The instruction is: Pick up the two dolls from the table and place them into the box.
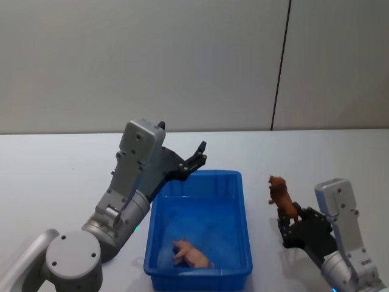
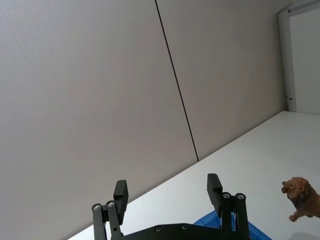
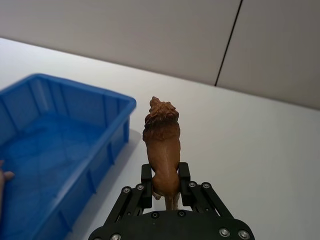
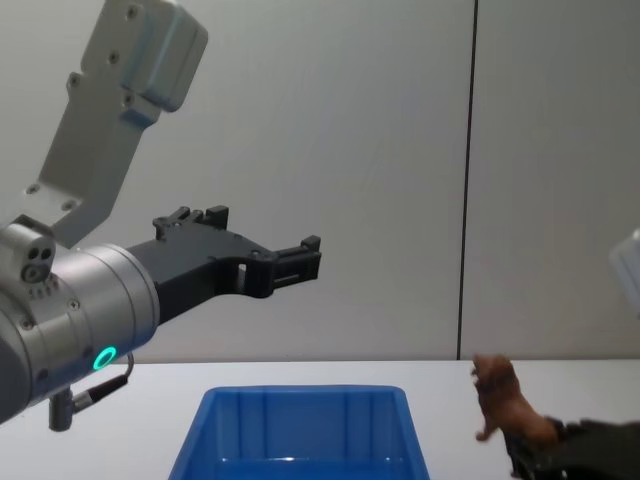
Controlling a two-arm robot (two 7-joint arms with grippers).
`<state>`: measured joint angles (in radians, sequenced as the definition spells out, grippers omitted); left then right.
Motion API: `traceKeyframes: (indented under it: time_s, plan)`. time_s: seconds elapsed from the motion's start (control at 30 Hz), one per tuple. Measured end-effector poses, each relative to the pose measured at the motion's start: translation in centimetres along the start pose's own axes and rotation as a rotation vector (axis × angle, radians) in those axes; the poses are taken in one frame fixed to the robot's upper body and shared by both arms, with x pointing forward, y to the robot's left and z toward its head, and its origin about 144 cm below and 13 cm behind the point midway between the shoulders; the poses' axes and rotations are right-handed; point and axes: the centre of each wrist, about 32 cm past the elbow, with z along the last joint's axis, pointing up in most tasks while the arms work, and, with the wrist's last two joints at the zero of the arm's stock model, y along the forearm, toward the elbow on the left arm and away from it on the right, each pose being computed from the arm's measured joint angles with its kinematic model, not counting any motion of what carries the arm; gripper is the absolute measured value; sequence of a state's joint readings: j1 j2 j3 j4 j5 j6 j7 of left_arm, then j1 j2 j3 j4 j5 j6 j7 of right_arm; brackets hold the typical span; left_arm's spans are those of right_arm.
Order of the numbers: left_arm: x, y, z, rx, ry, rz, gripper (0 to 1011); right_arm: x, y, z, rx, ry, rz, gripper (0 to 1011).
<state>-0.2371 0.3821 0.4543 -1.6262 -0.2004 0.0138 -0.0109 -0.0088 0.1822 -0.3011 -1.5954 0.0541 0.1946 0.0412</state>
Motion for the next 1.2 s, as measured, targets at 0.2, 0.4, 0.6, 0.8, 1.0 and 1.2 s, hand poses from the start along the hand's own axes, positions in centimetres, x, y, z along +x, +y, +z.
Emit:
traceKeyframes:
  time_s: [0.2, 0.4, 0.6, 0.8, 1.0, 1.2]
  plan:
    - [0.0, 0.0, 0.0, 0.0, 0.0, 0.0, 1001, 0.1, 0.0, 0.8, 0.071, -0.027, 0.042, 296]
    - [0.0, 0.0, 0.0, 0.0, 0.0, 0.0, 1001, 0.1, 0.3, 1.6, 0.12, -0.037, 0.107, 296]
    - [0.0, 0.0, 0.0, 0.0, 0.0, 0.0, 1001, -0.2, 1.0, 2.2, 0.143, -0.03, 0.187, 296]
    - [0.0, 0.0, 0.0, 0.0, 0.0, 0.0, 1001, -0.8, 1.9, 2.6, 0.141, -0.015, 0.255, 296]
    - [0.0, 0.0, 0.0, 0.0, 0.0, 0.0, 1001, -1.5, 2.9, 2.9, 0.124, 0.005, 0.317, 319]
    - [0.0, 0.0, 0.0, 0.0, 0.0, 0.0, 1001, -1.9, 3.6, 3.0, 0.103, 0.018, 0.344, 480]
